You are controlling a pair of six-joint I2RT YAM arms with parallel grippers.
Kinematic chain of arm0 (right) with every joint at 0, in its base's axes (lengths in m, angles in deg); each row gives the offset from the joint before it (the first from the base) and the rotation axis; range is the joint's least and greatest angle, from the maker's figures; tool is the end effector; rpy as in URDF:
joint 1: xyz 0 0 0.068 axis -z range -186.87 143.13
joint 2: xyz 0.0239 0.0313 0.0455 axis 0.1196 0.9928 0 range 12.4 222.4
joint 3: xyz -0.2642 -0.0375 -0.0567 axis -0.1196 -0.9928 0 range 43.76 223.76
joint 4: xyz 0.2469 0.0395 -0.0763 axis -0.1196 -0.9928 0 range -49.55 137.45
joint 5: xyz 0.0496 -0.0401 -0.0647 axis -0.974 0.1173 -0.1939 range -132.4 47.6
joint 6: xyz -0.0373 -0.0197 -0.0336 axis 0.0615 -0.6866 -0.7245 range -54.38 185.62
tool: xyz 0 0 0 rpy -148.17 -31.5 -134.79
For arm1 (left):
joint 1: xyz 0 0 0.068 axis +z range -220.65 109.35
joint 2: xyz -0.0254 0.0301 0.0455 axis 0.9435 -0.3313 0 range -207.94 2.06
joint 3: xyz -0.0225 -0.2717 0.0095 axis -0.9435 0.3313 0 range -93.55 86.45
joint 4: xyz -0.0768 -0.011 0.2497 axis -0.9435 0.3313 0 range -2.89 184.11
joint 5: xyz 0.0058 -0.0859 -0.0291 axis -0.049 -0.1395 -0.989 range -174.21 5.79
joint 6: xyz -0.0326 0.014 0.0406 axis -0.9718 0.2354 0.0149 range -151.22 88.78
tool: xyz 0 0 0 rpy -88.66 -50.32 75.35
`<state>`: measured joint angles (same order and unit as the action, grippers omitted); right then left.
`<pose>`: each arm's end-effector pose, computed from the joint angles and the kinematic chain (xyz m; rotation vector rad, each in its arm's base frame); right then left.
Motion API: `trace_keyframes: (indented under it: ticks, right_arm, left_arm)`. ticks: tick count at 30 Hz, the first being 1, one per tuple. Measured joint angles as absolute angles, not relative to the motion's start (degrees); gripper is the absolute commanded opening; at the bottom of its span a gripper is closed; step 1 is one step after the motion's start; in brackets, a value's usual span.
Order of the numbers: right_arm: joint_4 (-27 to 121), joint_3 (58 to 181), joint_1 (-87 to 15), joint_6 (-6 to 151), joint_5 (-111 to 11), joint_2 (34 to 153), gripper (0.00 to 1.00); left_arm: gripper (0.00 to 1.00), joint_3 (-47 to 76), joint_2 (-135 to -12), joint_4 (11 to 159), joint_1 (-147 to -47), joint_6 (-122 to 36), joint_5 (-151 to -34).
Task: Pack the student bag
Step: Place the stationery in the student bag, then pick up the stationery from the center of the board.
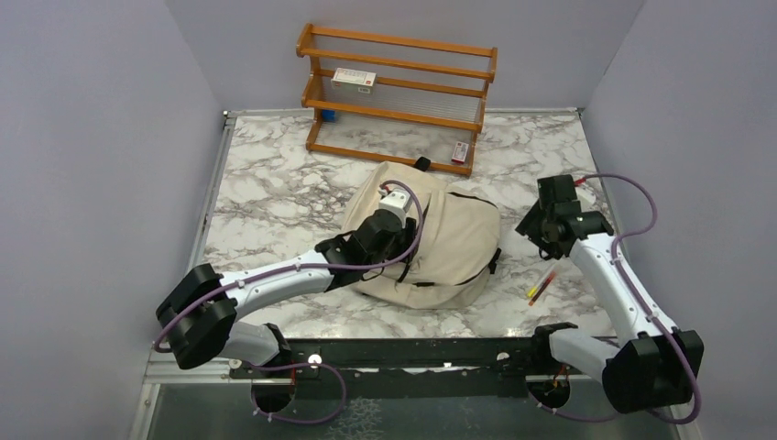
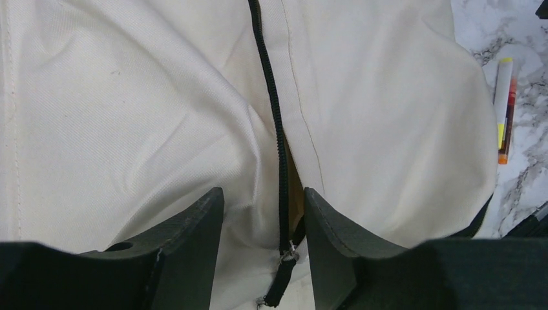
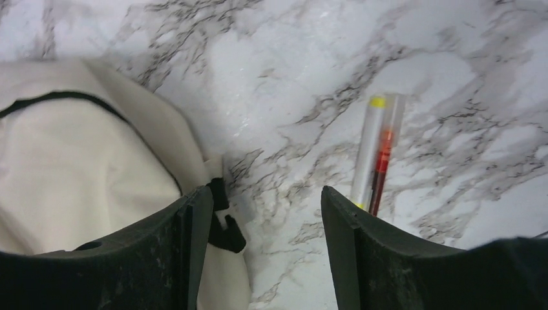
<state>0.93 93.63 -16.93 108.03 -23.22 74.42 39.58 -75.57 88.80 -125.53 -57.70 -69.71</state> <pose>0.2030 0.0241 0.2618 0.8128 2.3759 -0.0694 0.1777 -0.2371 0.2395 0.3844 2.1364 -0.5663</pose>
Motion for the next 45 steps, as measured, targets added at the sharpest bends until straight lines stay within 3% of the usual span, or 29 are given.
trace_keyframes:
  ticks: [12,28,45]
  right_arm:
    - [-0.4,92.3,-0.7,105.4,-29.9,80.7,0.64]
    - [0.8,86.0,0.0,105.3,-32.9,84.8,0.56]
    - [0.8,85.2,0.0,107.7,-32.8,85.2,0.54]
  left_arm:
    - [0.54,44.9,-73.1,80.6,-125.5,-60.5,-73.9]
    - [0.55,45.1,-71.2,78.1,-125.5,-60.5,-77.8]
    - [0.56,45.7,-68.3,76.9,-125.5,-60.8,-78.4]
